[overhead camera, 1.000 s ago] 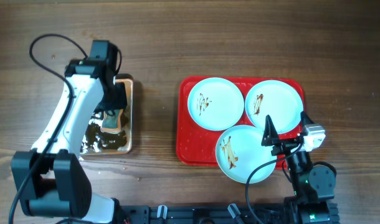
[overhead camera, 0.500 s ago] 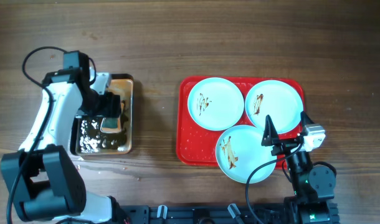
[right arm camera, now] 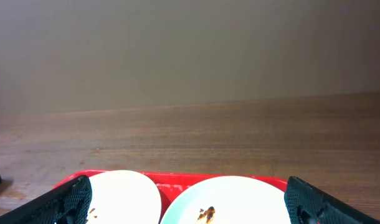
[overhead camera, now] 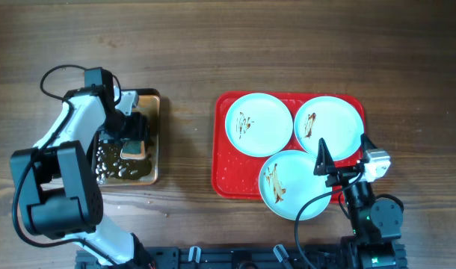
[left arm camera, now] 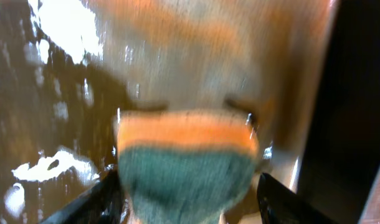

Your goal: Clean dirty plates on tray and stack at the side

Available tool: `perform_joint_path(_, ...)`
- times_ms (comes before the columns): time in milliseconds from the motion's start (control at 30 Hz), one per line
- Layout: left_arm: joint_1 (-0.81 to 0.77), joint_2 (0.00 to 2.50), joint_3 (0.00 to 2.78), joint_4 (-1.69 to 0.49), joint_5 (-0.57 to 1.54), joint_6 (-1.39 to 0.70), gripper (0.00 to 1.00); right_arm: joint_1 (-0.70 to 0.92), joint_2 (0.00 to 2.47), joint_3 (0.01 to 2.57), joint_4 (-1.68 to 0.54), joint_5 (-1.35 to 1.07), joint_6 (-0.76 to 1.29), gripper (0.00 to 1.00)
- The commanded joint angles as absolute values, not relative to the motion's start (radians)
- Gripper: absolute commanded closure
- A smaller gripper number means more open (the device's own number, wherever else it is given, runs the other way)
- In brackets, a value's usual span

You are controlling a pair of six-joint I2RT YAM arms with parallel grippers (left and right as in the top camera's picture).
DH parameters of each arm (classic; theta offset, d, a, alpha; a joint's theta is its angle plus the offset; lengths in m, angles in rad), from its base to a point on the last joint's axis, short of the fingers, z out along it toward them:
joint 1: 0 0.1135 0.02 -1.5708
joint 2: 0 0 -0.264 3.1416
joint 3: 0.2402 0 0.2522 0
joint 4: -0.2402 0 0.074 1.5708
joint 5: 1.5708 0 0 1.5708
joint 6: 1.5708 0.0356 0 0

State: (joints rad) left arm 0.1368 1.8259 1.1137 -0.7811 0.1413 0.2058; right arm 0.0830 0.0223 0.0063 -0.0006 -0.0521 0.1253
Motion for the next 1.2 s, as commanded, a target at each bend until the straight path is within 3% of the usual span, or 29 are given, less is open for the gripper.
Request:
perform_joint_path(0,0.099,1.837,1.111,-0.726,0.164,0.194,0.42,0.087,0.018,0.005,0.002,-0.068,0.108,0.00)
perform_joint_path(67,0.086,1.837,1.111,-0.709,0.164,0.175,0.96,0.087,0.018,0.005,0.002,-0.068,0.107,0.00)
perform_joint_path(300,0.082,1.837,1.111,-0.712,0.163,0.159,0.96,0.087,0.018,0.005,0.002,-0.068,0.108,0.00)
perform_joint_path(333,0.082,1.837,1.111,-0.709,0.164,0.149,0.72,0.087,0.018,0.005,0.002,-0.068,0.107,0.00)
perform_joint_path(367,0.082,1.837,1.111,-0.704,0.164,0.149,0.32,0.087,0.018,0.005,0.002,-0.068,0.108,0.00)
perform_joint_path(400,0.082,1.837,1.111,-0.699,0.164,0.149,0.12,0.087,0.018,0.005,0.002,-0.068,0.108,0.00)
perform_joint_path(467,0.082,1.837,1.113,-0.696,0.163,0.150,0.18,0.087,0.018,0.005,0.002,-0.068,0.108,0.00)
perform_joint_path(500,0.082,1.836,1.119,-0.701,0.163,0.150,0.29,0.087,0.018,0.005,0.002,-0.068,0.108,0.00)
perform_joint_path(600,0.082,1.822,1.124,-0.739,0.154,0.153,0.22,0.087,0.018,0.005,0.002,-0.068,0.107,0.00)
perform_joint_path(633,0.082,1.815,1.124,-0.754,0.147,0.157,0.30,0.087,0.018,0.005,0.002,-0.068,0.108,0.00)
perform_joint_path(667,0.082,1.810,1.124,-0.775,0.144,0.157,0.31,0.087,0.018,0.005,0.002,-0.068,0.108,0.00)
perform_joint_path(700,0.082,1.805,1.124,-0.799,0.128,0.157,0.25,0.087,0.018,0.005,0.002,-0.068,0.108,0.00)
perform_joint_path(800,0.082,1.799,1.124,-0.851,0.107,0.152,0.31,0.087,0.018,0.005,0.002,-0.068,0.108,0.00)
perform_joint_path(900,0.082,1.779,1.124,-0.866,0.107,0.148,0.27,0.087,0.018,0.005,0.002,-0.068,0.108,0.00)
perform_joint_path(1100,0.083,1.745,1.124,-0.929,0.107,0.144,0.39,0.087,0.018,0.005,0.002,-0.068,0.108,0.00)
perform_joint_path(1167,0.083,1.745,1.124,-0.935,0.103,0.141,0.34,0.087,0.018,0.005,0.002,-0.068,0.108,0.00)
